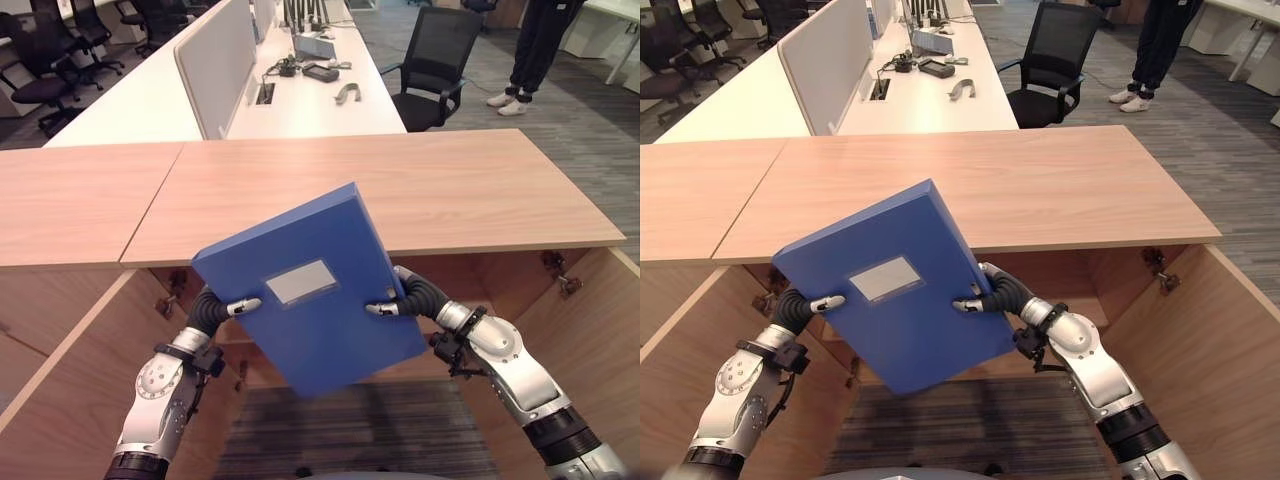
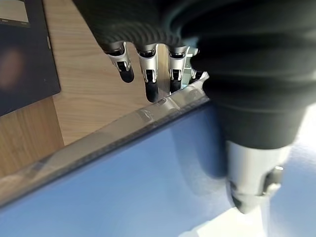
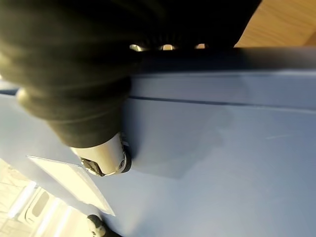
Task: Put the empty folder in the office cabinet
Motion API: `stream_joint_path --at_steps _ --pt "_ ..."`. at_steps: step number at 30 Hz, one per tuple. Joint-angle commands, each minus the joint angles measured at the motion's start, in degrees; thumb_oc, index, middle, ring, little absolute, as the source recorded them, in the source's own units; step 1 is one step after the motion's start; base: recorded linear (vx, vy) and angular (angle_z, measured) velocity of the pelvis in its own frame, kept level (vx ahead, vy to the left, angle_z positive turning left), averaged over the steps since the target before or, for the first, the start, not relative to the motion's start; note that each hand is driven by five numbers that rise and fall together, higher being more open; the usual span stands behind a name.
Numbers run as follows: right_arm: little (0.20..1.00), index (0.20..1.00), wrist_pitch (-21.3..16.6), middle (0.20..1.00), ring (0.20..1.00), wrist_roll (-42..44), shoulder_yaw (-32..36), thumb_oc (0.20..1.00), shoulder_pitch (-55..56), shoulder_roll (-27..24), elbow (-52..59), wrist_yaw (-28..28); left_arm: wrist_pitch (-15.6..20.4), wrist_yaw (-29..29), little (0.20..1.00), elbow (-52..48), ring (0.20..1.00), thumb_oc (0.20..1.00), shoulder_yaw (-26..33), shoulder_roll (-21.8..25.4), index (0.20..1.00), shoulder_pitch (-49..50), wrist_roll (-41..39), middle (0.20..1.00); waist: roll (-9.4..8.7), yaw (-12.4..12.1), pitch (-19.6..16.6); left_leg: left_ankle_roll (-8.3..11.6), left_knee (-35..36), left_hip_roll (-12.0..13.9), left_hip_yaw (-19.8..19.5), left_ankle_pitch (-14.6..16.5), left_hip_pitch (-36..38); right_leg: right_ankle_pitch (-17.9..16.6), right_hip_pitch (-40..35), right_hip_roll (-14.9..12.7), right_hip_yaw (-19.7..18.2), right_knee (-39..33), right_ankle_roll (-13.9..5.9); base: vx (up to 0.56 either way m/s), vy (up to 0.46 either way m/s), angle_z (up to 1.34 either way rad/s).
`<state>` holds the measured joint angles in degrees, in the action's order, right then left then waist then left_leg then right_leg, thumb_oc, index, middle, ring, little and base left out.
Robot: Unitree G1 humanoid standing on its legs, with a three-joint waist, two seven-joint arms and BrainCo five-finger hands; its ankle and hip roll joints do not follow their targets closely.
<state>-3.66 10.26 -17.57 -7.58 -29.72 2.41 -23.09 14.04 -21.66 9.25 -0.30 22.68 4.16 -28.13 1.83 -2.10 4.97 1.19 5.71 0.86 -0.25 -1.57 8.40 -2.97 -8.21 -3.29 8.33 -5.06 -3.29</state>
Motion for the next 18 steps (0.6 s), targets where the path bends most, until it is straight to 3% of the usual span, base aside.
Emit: stream_joint_path --at_steps 1,9,18 --pt "0.2 0.2 -4.46 0.2 0.2 2.22 -0.57 0.2 -3.3 2.89 -0.01 0.07 -6.53 1.32 1.0 16.19 1.0 1.0 -3.82 3.1 1.0 4.93 9.25 1.0 -1.6 -0.71 0.86 0.98 -0.71 1.11 1.81 3.21 1.07 5.94 -0.78 -1.85 -0.84 3.66 -3.95 0.0 0.0 0.0" --pt "0.2 0.2 -4.69 0.2 0.2 2.18 -3.07 0.2 -1.89 2.9 -4.64 -0.06 -6.2 2.64 1.0 33.54 1.0 1.0 -7.6 0.77 1.0 5.9 23.48 1.0 -1.38 -1.16 1.42 1.07 -0.87 1.04 1.61 3.59 0.85 6.52 -0.7 -1.9 -0.36 3.9 -4.12 0.0 0.0 0.02" --pt "0.2 0.2 -4.48 0.2 0.2 -1.24 -6.63 0.2 -1.8 2.38 -12.43 0.46 -6.2 4.82 1.0 44.41 1.0 1.0 -9.94 -1.76 1.0 4.49 30.38 1.0 -1.33 -1.37 1.78 1.19 -0.95 0.95 1.27 3.51 0.54 6.53 -0.53 -1.99 0.11 3.96 -4.14 -0.01 0.0 0.05"
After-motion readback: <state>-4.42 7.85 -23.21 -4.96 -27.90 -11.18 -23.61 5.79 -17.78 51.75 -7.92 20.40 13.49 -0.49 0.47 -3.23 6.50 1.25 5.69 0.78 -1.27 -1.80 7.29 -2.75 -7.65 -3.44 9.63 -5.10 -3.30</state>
